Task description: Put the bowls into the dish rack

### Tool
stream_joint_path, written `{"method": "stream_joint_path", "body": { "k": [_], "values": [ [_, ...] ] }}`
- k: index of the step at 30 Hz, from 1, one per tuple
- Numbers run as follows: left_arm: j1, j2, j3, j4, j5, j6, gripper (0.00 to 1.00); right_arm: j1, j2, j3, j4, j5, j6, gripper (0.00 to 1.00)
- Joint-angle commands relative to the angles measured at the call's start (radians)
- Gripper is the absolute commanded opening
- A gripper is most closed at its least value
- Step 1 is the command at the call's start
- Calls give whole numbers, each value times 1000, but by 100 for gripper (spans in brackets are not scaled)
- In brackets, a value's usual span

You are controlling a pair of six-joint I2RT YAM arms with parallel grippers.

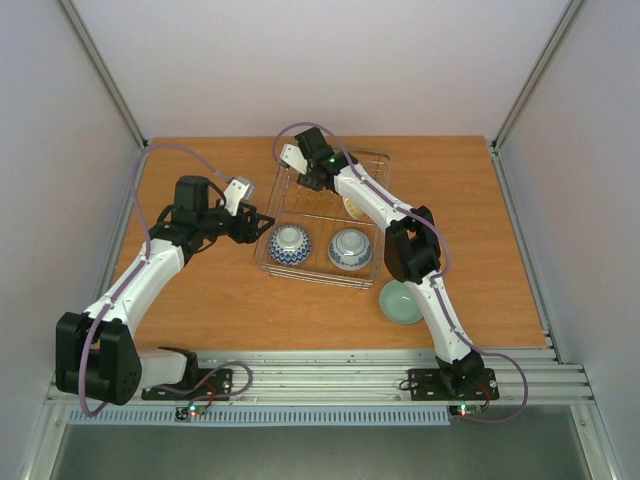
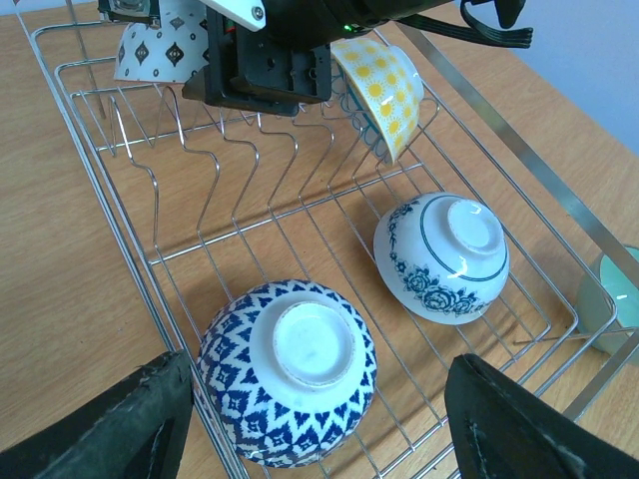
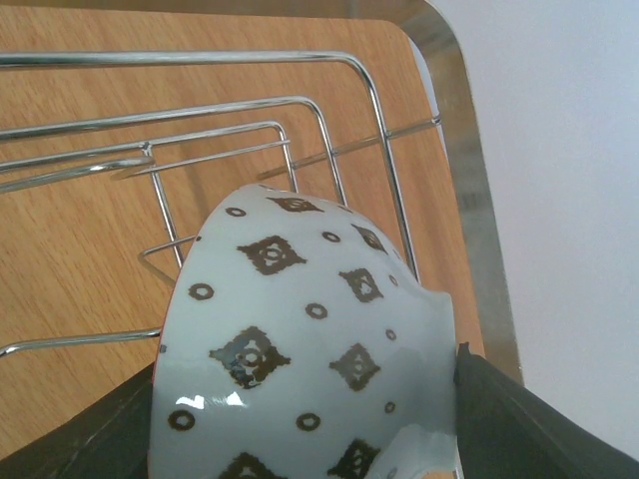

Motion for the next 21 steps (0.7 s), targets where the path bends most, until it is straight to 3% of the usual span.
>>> {"method": "stream_joint_path", "body": {
  "k": [1, 14, 21],
  "values": [
    [5, -3, 6, 51, -2, 5, 70, 20, -94, -3, 43, 59, -5, 1],
    [5, -7, 8, 48, 4, 2, 70, 101, -136, 58, -23, 197, 43, 1],
    [5, -13, 7, 50, 10, 1, 70, 139, -125, 94, -108, 313, 145, 1]
  ]
}}
